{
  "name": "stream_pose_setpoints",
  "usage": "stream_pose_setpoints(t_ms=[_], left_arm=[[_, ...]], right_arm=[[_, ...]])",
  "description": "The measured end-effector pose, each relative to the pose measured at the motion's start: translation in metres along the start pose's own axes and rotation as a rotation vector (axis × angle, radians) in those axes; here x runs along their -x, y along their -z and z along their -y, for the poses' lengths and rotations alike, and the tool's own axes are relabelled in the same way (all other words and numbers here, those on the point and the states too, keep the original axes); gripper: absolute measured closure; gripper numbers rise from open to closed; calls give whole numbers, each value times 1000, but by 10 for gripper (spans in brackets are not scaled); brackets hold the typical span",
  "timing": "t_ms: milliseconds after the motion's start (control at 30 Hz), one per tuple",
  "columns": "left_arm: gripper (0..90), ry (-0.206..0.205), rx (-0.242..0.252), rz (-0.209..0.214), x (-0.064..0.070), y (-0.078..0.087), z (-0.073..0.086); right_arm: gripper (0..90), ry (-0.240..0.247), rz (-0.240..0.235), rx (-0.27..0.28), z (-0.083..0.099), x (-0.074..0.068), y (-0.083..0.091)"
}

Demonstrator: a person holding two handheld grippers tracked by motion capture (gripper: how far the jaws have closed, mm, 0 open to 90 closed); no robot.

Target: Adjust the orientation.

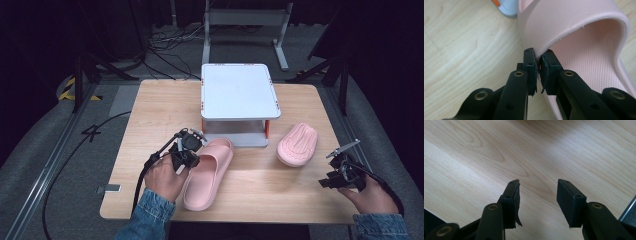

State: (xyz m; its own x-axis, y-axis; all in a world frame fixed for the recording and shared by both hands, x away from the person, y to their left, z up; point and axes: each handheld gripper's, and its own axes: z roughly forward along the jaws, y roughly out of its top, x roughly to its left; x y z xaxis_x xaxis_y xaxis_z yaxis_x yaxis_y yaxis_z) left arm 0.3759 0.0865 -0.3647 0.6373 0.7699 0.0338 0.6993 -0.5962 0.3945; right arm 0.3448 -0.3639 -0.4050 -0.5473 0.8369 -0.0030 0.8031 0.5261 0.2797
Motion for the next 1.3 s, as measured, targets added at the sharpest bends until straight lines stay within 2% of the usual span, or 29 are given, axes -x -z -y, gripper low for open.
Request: stream_pose_setpoints(t_ms=[133,367,467,600,800,933,1000,1133,1167,1200,1300], left_arm=[[825,6,24,10,-4,2,-12],[821,22,34,-35,-10,-3,-34],[812,51,28,-35,-16,-9,-42],[814,76,22,-23,-23,-20,-49],[815,96,33,-37,-25,-29,-56],[812,114,22,-54,-24,-35,-57],[812,107,22,-59,-23,-37,-58],[795,103,11,-40,-21,-42,-57],[790,96,6,-24,-19,-44,-57],[784,95,4,-29,-18,-44,-57],[762,96,-3,5,-18,-44,-55]], right_arm=[[534,-6,-1,-9,3,1,-1],[534,-13,1,-8,6,2,-1],[531,-11,-3,-9,5,2,-2],[532,-4,-11,-15,4,1,-5],[532,4,-14,-18,2,0,-6],[532,11,-14,-19,1,-1,-7],[531,10,-15,-20,1,-1,-7],[532,6,-11,-23,2,-1,-7],[531,5,-12,-23,2,-1,-6],[531,5,-12,-23,2,-1,-6],[531,9,-14,-21,1,-2,-7]])
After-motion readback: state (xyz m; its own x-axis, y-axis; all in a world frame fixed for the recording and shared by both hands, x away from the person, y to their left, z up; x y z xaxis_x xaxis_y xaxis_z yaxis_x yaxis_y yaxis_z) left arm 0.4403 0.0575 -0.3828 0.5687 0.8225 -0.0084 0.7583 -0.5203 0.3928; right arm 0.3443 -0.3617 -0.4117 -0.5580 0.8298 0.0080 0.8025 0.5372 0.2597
